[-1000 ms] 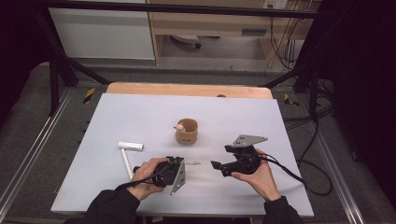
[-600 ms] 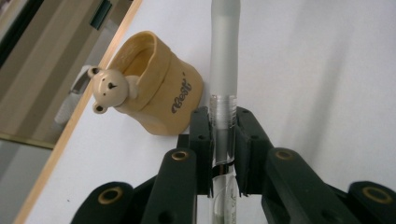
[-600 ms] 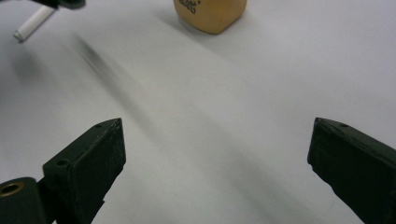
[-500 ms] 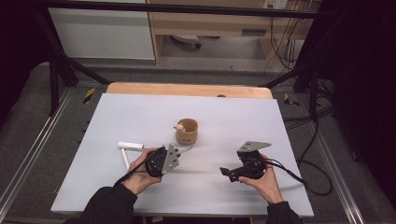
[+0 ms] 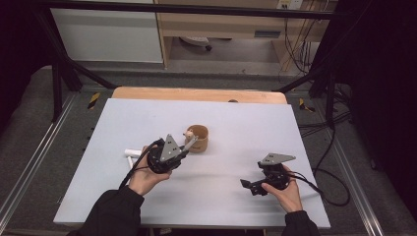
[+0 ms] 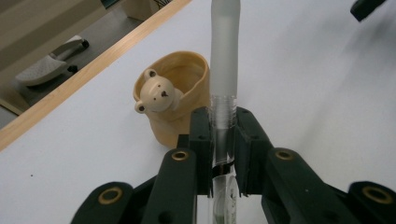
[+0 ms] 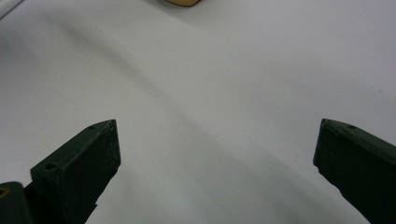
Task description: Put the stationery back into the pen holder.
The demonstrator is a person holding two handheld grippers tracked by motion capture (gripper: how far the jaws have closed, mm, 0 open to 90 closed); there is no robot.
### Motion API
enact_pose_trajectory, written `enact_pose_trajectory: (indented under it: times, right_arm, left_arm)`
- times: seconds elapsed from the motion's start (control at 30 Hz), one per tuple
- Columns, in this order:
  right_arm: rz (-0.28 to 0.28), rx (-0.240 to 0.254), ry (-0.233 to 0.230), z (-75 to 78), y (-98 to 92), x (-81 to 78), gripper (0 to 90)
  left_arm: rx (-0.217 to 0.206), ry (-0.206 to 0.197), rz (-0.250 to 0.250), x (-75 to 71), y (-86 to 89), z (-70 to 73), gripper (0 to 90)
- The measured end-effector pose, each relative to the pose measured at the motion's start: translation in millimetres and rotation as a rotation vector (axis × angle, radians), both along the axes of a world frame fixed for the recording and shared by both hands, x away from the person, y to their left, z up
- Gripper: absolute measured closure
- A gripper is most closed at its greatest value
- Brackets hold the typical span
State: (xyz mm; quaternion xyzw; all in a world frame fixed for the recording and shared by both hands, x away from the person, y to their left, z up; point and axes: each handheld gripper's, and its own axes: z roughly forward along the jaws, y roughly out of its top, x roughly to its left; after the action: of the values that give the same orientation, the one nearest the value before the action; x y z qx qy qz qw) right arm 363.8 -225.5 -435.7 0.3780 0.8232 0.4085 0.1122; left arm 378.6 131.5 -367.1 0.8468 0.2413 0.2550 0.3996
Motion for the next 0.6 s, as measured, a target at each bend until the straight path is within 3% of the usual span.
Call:
enact_pose_trajectory:
  times: [0.33,0.6]
  right_arm:
    - [-0.020,0.012,0.029,-6.0,-11.9,-1.0,1.1]
    - [-0.016,0.012,0.024,-6.0,-12.9,-1.2,1.1]
  left_arm:
    - [-0.116,0.054,0.050,19.2,-2.7,19.2,78.4]
    - [-0.176,0.073,0.081,40.1,-13.9,37.6,78.4]
